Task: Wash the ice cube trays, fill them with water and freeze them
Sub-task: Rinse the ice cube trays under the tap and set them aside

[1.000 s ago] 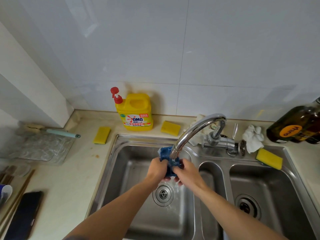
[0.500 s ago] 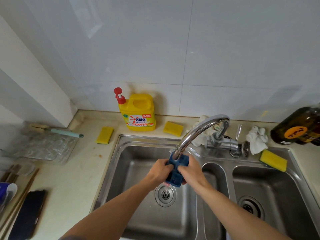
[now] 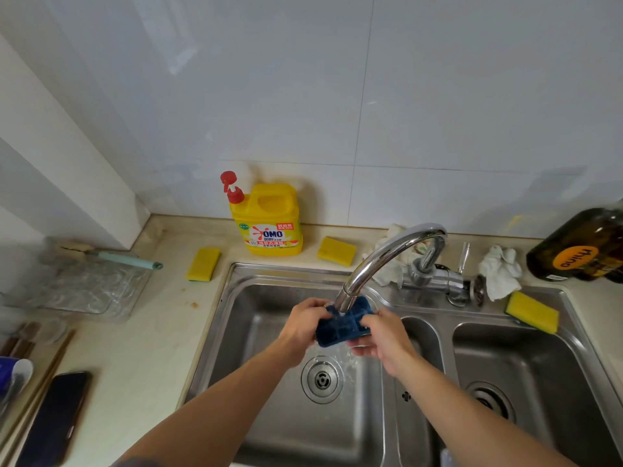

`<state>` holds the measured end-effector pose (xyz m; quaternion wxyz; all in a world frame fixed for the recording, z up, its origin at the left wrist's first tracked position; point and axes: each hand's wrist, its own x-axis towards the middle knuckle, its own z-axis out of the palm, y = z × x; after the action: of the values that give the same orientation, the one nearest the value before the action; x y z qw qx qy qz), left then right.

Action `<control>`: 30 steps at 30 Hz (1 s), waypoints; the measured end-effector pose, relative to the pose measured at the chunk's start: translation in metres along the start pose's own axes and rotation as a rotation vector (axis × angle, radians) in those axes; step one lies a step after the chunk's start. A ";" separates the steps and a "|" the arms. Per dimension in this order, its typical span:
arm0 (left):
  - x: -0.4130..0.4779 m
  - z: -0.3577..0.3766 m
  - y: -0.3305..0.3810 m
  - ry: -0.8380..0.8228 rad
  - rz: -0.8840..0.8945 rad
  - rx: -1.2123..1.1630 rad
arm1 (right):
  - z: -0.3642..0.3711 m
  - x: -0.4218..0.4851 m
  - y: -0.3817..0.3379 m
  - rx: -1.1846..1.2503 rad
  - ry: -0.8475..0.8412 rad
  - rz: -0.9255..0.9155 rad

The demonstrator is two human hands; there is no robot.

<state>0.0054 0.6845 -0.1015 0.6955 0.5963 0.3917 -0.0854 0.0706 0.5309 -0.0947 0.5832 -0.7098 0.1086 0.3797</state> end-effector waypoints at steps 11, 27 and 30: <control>0.007 -0.002 -0.004 0.186 0.094 0.098 | 0.006 -0.005 0.001 -0.191 -0.110 -0.083; -0.001 0.005 0.000 0.032 0.152 -0.026 | 0.002 0.003 0.000 -0.040 0.004 0.056; -0.005 0.005 -0.002 -0.050 0.112 -0.095 | 0.000 0.004 -0.001 -0.029 0.028 0.040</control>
<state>0.0033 0.6773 -0.0999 0.7363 0.5811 0.3441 -0.0424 0.0738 0.5328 -0.0961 0.5636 -0.7212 0.1256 0.3828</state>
